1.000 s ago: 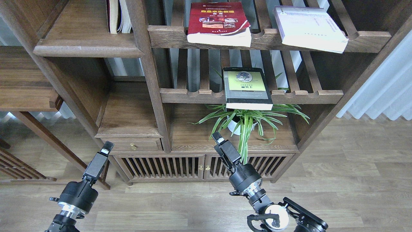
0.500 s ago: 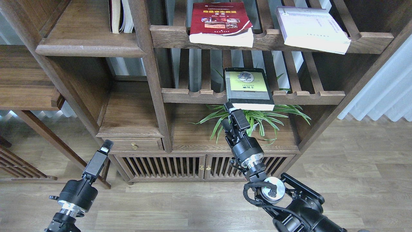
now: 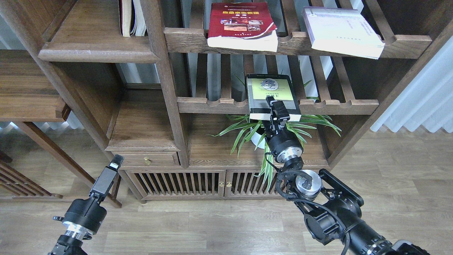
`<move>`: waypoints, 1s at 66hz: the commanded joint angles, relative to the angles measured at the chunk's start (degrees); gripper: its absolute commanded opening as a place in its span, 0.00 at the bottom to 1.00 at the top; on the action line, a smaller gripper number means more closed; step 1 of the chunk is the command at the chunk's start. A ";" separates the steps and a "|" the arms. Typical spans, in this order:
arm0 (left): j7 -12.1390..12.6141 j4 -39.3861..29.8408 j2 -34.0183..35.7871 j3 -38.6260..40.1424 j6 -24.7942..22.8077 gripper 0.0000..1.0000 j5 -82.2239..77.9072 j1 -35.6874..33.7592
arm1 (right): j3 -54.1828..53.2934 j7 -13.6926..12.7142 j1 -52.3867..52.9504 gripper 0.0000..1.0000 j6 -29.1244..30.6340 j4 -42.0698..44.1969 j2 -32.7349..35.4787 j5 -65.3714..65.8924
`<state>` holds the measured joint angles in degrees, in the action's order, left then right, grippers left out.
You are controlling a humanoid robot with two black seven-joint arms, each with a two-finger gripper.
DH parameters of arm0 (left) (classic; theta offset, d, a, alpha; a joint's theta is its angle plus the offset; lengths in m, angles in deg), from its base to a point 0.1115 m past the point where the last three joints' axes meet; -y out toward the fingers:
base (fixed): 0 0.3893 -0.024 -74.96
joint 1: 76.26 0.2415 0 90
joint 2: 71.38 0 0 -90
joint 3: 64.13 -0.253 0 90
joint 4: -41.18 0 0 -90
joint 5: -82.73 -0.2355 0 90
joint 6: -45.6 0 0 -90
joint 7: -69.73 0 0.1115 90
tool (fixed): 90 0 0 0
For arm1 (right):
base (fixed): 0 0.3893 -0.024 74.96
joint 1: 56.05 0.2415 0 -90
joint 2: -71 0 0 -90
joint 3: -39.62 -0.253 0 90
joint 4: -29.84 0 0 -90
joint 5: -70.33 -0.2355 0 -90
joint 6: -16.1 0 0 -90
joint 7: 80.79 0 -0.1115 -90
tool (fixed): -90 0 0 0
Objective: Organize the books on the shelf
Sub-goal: 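Grasp the bottom edge of the green book with the right gripper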
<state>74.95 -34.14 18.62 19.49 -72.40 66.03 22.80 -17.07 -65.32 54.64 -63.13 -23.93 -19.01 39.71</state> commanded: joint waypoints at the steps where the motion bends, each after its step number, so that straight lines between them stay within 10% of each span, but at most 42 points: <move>1: -0.03 0.00 0.00 0.05 0.00 1.00 0.00 0.00 | 0.35 0.01 -0.04 0.68 -1.87 -0.02 0.00 0.02; 17: -0.03 0.00 0.00 0.05 0.00 1.00 0.00 0.35 | 0.52 0.01 -0.04 0.62 -7.07 -0.37 0.00 0.02; 27: -0.03 0.00 0.00 0.05 0.00 1.00 0.00 0.44 | -0.44 0.88 0.05 0.04 -4.44 -0.90 0.00 -0.24; 66: -0.03 0.00 0.00 0.22 0.00 1.00 0.00 1.31 | 1.22 -0.87 -5.40 0.04 -1.10 -11.26 0.00 0.02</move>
<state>74.83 -34.14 18.62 19.63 -72.40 66.03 23.77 -16.31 -65.25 52.11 -64.58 -30.41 -18.99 39.54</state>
